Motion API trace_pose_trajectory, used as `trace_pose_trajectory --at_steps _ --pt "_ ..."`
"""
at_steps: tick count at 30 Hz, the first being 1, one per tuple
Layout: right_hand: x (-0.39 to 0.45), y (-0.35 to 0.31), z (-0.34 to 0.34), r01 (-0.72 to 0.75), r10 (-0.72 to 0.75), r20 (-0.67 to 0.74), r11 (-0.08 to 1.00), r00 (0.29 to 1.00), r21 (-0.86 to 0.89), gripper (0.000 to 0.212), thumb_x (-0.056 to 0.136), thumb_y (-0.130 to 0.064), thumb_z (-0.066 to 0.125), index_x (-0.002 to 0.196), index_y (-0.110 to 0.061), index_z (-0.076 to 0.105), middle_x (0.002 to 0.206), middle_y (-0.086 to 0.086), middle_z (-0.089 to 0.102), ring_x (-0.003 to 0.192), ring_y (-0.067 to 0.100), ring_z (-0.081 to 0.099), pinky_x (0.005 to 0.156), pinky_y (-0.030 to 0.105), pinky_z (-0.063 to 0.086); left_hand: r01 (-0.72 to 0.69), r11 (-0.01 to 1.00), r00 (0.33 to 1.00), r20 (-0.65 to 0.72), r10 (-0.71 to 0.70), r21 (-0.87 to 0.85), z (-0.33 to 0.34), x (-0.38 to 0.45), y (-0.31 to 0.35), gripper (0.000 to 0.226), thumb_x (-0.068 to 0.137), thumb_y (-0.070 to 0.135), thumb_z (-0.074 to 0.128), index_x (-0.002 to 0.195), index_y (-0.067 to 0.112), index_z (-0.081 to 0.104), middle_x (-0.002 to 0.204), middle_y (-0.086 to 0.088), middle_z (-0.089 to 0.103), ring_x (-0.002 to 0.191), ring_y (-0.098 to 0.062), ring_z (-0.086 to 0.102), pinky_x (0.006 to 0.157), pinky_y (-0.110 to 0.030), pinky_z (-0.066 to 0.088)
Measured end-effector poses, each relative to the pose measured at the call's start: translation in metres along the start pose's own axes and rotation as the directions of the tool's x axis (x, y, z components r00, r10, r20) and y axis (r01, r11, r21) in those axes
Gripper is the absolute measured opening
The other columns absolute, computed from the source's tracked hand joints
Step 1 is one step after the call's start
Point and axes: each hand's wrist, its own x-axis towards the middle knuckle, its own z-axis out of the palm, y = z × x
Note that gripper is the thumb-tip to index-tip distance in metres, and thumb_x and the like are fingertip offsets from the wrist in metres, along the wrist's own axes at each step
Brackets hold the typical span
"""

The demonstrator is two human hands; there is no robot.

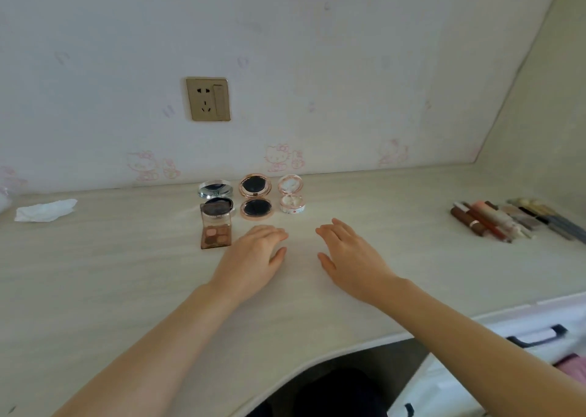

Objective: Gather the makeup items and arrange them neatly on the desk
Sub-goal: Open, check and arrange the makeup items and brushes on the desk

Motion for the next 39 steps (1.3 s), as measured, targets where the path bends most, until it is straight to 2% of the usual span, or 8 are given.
trace_pose_trajectory --at_steps 7,15,20,28,31,34,36,39 --pt "-0.058 0.067 -0.023 -0.158 0.158 -0.008 0.987 0.987 -0.028 0.05 0.101 -0.029 0.038 0.148 -0.014 0.027 0.154 0.0 0.029 0.147 0.016 0.01 0.116 0.026 0.015 -0.102 0.992 0.993 0.058 0.106 -0.069 0.041 0.028 0.072 0.035 0.096 0.027 0.05 0.13 0.021 0.058 0.134 0.008 0.056 0.129 -0.01 0.042 0.102 -0.024 0.036" --pt "-0.107 0.147 -0.042 -0.283 0.279 -0.065 0.956 0.958 -0.073 0.049 0.099 -0.029 0.043 0.145 -0.013 0.035 0.148 0.002 0.039 0.144 0.019 0.02 0.113 0.028 0.024 -0.19 0.97 0.977 0.071 0.203 -0.154 0.093 0.065 0.153 0.032 0.095 0.024 0.052 0.125 0.018 0.061 0.127 0.004 0.061 0.123 -0.013 0.047 0.099 -0.024 0.037" --pt "-0.127 0.194 -0.056 -0.35 0.341 -0.103 0.933 0.934 -0.085 0.046 0.098 -0.029 0.046 0.14 -0.012 0.041 0.139 0.003 0.047 0.135 0.02 0.036 0.105 0.029 0.036 -0.228 0.957 0.967 0.078 0.244 -0.179 0.122 0.098 0.195 0.031 0.095 0.025 0.05 0.123 0.018 0.062 0.125 0.004 0.062 0.122 -0.013 0.047 0.097 -0.026 0.038" --pt "-0.129 0.276 -0.075 -0.494 0.491 -0.093 0.869 0.866 -0.01 0.043 0.097 -0.024 0.049 0.138 -0.014 0.043 0.138 0.007 0.047 0.131 0.026 0.037 0.103 0.036 0.037 -0.225 0.944 0.963 0.09 0.253 -0.24 0.164 0.168 0.251 0.027 0.093 0.023 0.052 0.115 0.019 0.066 0.116 0.0 0.066 0.112 -0.022 0.052 0.092 -0.035 0.044" --pt "-0.122 0.312 -0.081 -0.558 0.554 -0.097 0.83 0.827 -0.017 0.038 0.096 -0.028 0.048 0.131 -0.013 0.05 0.131 0.007 0.054 0.125 0.025 0.044 0.097 0.036 0.042 -0.215 0.937 0.967 0.075 0.244 -0.276 0.179 0.2 0.268 0.025 0.092 0.023 0.053 0.113 0.02 0.067 0.113 0.002 0.067 0.108 -0.021 0.052 0.089 -0.035 0.046" --pt "-0.111 0.345 -0.084 -0.619 0.614 -0.109 0.785 0.781 -0.015 0.03 0.096 -0.027 0.046 0.118 -0.011 0.058 0.122 0.008 0.058 0.112 0.029 0.052 0.084 0.035 0.046 -0.18 0.932 0.97 0.098 0.22 -0.316 0.195 0.23 0.284 0.025 0.093 0.023 0.051 0.113 0.021 0.067 0.112 0.001 0.067 0.11 -0.019 0.05 0.089 -0.036 0.046" --pt "-0.102 0.365 -0.081 -0.63 0.624 -0.104 0.775 0.774 -0.04 0.029 0.096 -0.028 0.044 0.113 -0.01 0.059 0.118 0.009 0.058 0.106 0.032 0.053 0.08 0.034 0.045 -0.157 0.933 0.968 0.137 0.211 -0.323 0.206 0.248 0.293 0.027 0.094 0.024 0.05 0.116 0.02 0.065 0.113 -0.002 0.066 0.114 -0.021 0.05 0.09 -0.037 0.047" --pt "-0.088 0.385 -0.074 -0.654 0.65 -0.073 0.753 0.756 -0.072 0.025 0.095 -0.026 0.045 0.107 -0.009 0.058 0.099 0.007 0.053 0.1 0.035 0.052 0.075 0.031 0.035 -0.13 0.943 0.957 0.208 0.2 -0.307 0.222 0.273 0.303 0.031 0.095 0.026 0.049 0.123 0.016 0.061 0.122 -0.005 0.063 0.121 -0.023 0.047 0.095 -0.038 0.045"
